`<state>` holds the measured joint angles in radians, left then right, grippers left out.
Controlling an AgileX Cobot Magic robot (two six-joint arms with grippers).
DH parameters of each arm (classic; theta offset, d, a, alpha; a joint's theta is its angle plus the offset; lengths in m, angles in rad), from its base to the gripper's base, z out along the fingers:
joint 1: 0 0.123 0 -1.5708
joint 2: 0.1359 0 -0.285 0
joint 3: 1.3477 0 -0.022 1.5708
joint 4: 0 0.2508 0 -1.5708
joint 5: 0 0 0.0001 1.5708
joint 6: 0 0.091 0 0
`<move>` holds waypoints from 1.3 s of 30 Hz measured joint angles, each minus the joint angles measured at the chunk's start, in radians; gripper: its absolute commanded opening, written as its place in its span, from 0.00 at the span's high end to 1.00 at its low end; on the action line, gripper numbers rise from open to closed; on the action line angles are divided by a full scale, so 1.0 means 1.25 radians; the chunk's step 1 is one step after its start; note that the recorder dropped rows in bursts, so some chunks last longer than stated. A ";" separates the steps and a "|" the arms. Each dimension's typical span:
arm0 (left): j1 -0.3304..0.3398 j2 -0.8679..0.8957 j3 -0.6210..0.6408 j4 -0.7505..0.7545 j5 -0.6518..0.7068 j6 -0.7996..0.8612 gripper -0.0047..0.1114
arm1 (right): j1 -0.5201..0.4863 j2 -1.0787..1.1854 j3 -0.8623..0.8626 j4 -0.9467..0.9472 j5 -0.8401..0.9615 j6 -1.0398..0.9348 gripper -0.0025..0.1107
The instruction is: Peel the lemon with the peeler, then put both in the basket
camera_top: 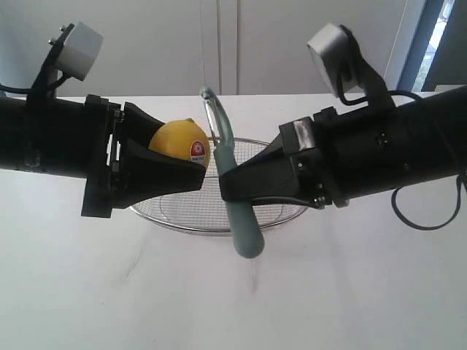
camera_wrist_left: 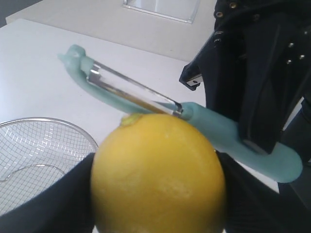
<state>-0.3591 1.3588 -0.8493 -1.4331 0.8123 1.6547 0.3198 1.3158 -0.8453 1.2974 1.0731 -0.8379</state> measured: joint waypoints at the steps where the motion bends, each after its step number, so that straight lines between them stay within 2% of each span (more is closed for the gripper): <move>1: 0.000 0.000 0.000 0.000 0.000 0.000 0.96 | 0.000 0.000 0.000 0.000 -0.002 0.003 0.98; 8: 0.000 0.000 0.000 0.000 0.000 0.000 0.96 | 0.000 0.000 0.000 -0.008 -0.028 0.018 0.98; 18: 0.000 0.000 0.000 0.000 0.000 0.000 0.96 | 0.000 0.000 0.000 -0.123 -0.077 0.091 0.98; 39: 0.000 0.000 0.000 0.000 0.002 0.000 0.96 | 0.000 0.079 0.000 -0.060 0.035 0.021 0.98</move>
<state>-0.3591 1.3588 -0.8493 -1.4331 0.8142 1.6547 0.3198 1.4146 -0.8453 1.2219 1.1164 -0.8113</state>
